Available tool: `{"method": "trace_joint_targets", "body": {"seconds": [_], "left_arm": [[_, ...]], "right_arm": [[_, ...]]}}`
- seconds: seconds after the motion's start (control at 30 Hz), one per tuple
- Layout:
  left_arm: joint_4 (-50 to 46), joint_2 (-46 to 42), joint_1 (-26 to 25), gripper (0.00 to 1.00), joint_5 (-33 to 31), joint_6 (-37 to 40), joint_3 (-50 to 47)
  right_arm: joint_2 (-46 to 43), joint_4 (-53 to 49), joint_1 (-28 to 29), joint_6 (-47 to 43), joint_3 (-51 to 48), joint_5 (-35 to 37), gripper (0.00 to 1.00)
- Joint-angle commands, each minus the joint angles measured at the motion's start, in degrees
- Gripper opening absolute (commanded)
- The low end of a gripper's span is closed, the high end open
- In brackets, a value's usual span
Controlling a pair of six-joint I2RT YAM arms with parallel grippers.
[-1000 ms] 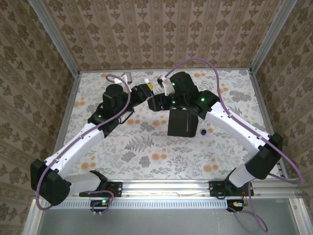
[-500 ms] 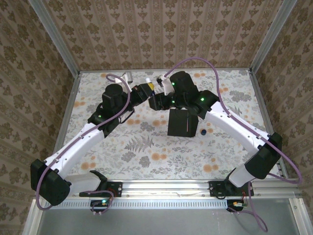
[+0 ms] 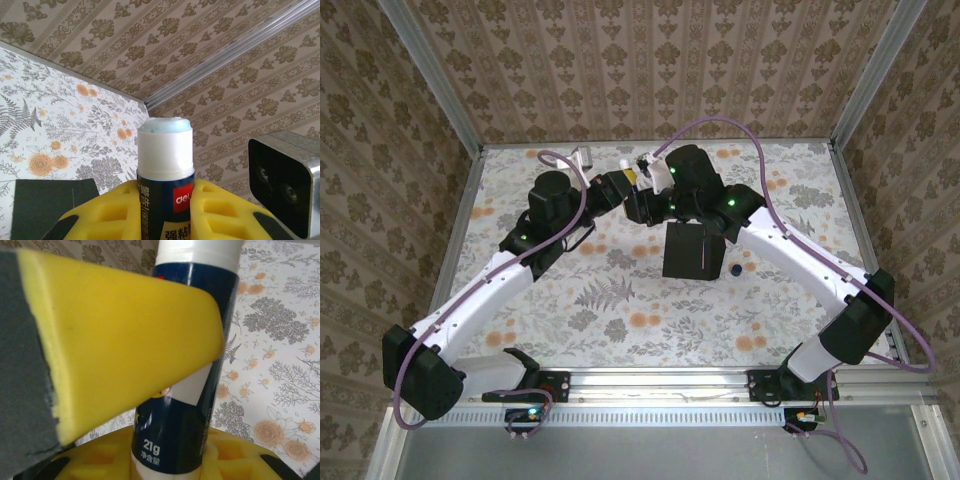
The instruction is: Place the letter into the envelope and seal it
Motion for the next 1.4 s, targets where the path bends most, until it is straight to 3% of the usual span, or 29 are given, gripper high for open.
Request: {"method": "trace_joint_targets", "body": {"seconds": [0.0,0.17,0.4,0.53,0.63,0.83,1.07,1.2,1.3,1.37], "left_arm": [[3.83,-0.67,-0.29,0.00,3.91,0.96,0.16],[7.60,-1.03,0.32,0.00,7.82,2.26,0.04],[18.21,0.21,0.41,0.00,15.82,1.12,-0.55],[24.72,2.02,0.17,0.00,21.20,-0.80,-0.05],[30.55,3.30,0.06,0.00,24.86,-2.90,-0.01],[32.17,4.74,-0.51,0.00,30.11,-2.30,1.79],[33.24,5.30,-0.49,0.00,30.47,-2.76,1.93],[32.86,4.68,0.35,0.00,27.31,-2.68,0.76],[32.16,4.24,1.56,0.00,24.46,-2.16,0.23],[30.81,4.15,2.61,0.00,21.25,-1.47,0.02]], "right_arm": [[-2.47,5.66,-2.00,1.75,-0.74,-4.47,0.22],[-6.04,14.78,-6.20,7.08,-5.43,-15.02,0.22],[-8.62,36.18,-13.68,23.12,-12.23,-33.34,0.23],[-10.80,42.71,-14.94,27.69,-12.29,-38.47,0.24],[-11.47,43.51,-15.09,28.48,-10.92,-41.00,0.26],[-12.25,42.46,-15.18,28.49,-8.72,-44.88,0.26],[-12.65,38.56,-15.38,26.31,-8.34,-44.07,0.27],[-13.89,32.98,-16.23,22.77,-8.46,-41.42,0.40],[-15.62,31.63,-17.23,21.79,-10.45,-39.06,0.69],[-17.01,32.47,-18.09,22.63,-13.31,-37.50,0.78]]}}
